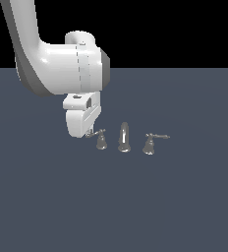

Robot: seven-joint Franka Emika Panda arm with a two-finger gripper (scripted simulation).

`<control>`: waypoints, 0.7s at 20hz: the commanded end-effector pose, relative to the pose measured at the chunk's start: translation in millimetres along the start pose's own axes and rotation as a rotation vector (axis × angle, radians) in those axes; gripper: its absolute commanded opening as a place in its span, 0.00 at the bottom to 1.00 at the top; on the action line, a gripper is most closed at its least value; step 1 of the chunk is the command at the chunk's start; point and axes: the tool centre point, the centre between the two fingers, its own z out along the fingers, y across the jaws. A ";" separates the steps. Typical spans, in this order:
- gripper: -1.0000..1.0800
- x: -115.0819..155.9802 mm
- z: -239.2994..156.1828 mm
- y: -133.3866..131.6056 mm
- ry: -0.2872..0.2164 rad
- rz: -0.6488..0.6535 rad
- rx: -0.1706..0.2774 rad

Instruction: Turn on the faucet by rotating a designated handle.

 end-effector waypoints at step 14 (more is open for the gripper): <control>0.00 30.6 -0.8 34.8 0.005 -0.009 -0.014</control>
